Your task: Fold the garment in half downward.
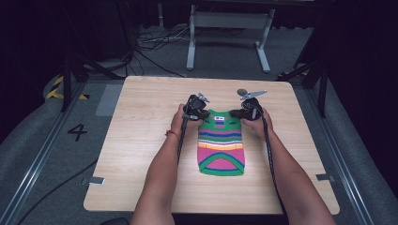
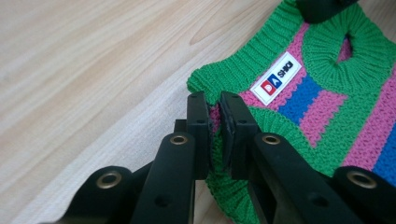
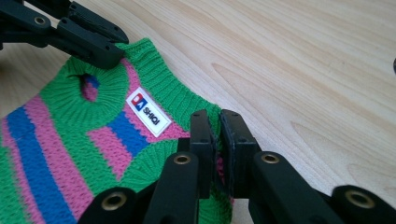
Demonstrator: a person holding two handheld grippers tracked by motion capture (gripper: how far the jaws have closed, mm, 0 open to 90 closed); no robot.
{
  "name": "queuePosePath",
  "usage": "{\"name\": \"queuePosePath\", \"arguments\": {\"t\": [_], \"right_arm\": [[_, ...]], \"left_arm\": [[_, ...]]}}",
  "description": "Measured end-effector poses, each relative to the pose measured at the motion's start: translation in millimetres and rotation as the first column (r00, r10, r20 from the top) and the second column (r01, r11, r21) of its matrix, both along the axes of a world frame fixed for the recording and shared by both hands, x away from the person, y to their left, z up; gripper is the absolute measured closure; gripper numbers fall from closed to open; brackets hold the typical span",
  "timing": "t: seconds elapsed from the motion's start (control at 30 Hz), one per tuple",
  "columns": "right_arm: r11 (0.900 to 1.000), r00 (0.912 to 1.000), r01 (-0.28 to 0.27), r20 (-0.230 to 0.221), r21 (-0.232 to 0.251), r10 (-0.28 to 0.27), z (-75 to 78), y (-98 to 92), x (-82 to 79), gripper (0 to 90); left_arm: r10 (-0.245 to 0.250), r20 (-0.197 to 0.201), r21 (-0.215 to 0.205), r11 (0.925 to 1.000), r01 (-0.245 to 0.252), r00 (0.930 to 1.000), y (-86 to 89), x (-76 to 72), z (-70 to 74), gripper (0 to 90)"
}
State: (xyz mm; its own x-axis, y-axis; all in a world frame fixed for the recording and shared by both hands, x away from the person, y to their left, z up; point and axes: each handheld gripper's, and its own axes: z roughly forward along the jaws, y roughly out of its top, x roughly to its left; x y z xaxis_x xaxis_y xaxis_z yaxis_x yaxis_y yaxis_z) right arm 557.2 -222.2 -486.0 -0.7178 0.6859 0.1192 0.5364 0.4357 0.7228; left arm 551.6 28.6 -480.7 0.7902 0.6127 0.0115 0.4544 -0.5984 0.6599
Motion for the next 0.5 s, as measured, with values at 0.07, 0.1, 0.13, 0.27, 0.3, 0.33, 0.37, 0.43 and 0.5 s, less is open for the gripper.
{"name": "queuePosePath", "arguments": {"t": [0.07, 0.1, 0.13, 0.27, 0.3, 0.33, 0.37, 0.43, 0.5], "right_arm": [[1.000, 0.9993, -0.024, 0.028, -0.001, 0.024, 7.1, 0.1, -5.2, 84.6], [0.999, 0.9989, -0.033, 0.033, 0.001, 0.033, 8.9, -0.5, -6.7, 84.6], [0.999, 0.9983, -0.040, 0.042, -0.001, 0.040, 11.7, -1.4, -9.7, 84.6], [0.997, 0.9951, -0.078, 0.064, 0.029, 0.076, 18.6, -7.9, -19.9, 84.5], [0.995, 0.9935, -0.092, 0.071, 0.038, 0.089, 20.2, -9.1, -22.9, 84.5], [0.994, 0.9920, -0.099, 0.083, 0.042, 0.095, 21.9, -9.5, -26.3, 84.5], [0.993, 0.9905, -0.107, 0.092, 0.042, 0.102, 23.5, -9.6, -28.9, 84.5], [0.990, 0.9853, -0.137, 0.108, 0.043, 0.132, 28.1, -10.0, -36.4, 84.4], [0.989, 0.9830, -0.146, 0.117, 0.032, 0.142, 30.5, -10.1, -40.3, 84.4]], "left_arm": [[-0.015, 0.016, -0.008, 0.9999, 0.015, 0.9997, 0.7, -3.8, 6.3, 83.0], [-0.024, 0.025, -0.011, 0.9996, 0.024, 0.9994, 1.6, -6.4, 10.2, 83.0], [-0.029, 0.031, -0.011, 0.9995, 0.029, 0.9991, 2.4, -8.5, 12.7, 83.0], [-0.096, 0.075, 0.013, 0.9954, 0.095, 0.9925, 5.4, -22.8, 21.2, 82.9], [-0.095, 0.080, -0.001, 0.9955, 0.095, 0.9923, 6.6, -26.2, 22.5, 82.9], [-0.099, 0.081, -0.007, 0.9950, 0.100, 0.9918, 7.7, -28.3, 23.7, 82.9], [-0.101, 0.090, -0.002, 0.9948, 0.101, 0.9908, 8.5, -31.1, 24.6, 82.9], [-0.098, 0.100, -0.017, 0.9948, 0.100, 0.9901, 11.4, -35.8, 25.6, 82.9], [-0.106, 0.106, -0.011, 0.9941, 0.108, 0.9887, 13.3, -37.8, 27.3, 82.9]]}}
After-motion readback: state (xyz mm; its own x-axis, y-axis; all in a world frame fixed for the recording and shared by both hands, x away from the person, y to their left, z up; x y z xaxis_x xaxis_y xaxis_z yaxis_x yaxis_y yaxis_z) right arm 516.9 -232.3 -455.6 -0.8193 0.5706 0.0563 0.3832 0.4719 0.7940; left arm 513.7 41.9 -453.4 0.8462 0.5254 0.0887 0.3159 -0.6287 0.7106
